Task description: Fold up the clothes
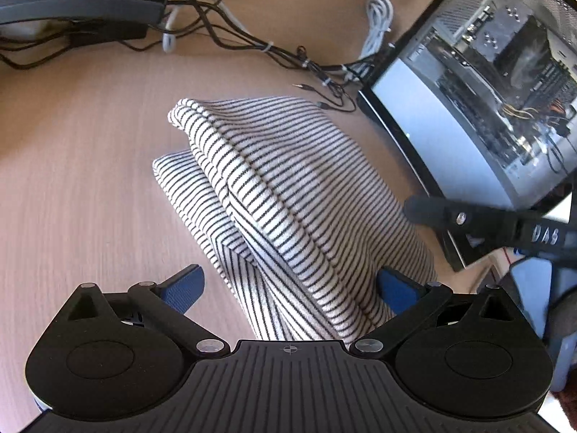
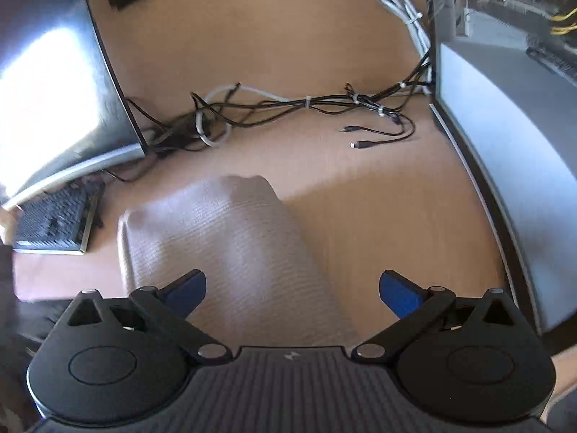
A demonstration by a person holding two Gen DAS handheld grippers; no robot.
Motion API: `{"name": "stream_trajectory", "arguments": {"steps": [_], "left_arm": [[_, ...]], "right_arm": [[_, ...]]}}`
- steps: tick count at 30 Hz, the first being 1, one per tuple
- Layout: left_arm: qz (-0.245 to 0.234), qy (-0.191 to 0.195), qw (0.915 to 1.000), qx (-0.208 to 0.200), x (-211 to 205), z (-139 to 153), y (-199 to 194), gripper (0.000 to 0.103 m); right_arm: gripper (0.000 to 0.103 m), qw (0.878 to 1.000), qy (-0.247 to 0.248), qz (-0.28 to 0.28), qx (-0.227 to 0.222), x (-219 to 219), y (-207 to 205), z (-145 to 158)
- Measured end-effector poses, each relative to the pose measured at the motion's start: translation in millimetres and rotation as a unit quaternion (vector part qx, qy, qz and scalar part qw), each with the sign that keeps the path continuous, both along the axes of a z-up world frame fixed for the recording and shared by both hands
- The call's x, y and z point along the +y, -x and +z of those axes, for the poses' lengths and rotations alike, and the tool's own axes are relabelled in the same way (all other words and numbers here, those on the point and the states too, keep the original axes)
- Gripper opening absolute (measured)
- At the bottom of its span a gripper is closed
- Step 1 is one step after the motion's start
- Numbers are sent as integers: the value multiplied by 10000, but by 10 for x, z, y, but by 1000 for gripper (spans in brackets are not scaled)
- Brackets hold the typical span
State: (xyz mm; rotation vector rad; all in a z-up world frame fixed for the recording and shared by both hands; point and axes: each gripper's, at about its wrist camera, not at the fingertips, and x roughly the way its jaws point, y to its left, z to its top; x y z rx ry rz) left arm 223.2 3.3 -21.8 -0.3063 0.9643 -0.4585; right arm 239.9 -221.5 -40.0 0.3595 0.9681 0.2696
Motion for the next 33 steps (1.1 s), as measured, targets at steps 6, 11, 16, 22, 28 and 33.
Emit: {"name": "stream_trajectory", "arguments": {"steps": [6,11,16,22,28,33], "left_arm": [[330,-337,9989,41,-132,5,3,103],[772,-417,9960,170,-175,-11,79,101],[1494,-429,9876,237,-82,9,262,100],[2343,-680,9693,301,42,78,566,100],[2687,-565,9609,349,247,73,759,101],[2627,-478,9633,287,306,53,802,101]], "right_arm": [[103,9991,-165,386,82,-59,-147,1],[94,9958,-367,832,129,-90,-264,-24],[95,9865,-456,1572,71,35,-417,-28],[103,9663,-428,2540,-45,488,-493,-39],[103,9658,-925,2418,-124,661,-472,-83],[103,9661,-1739,1879,316,512,-533,-154]]}}
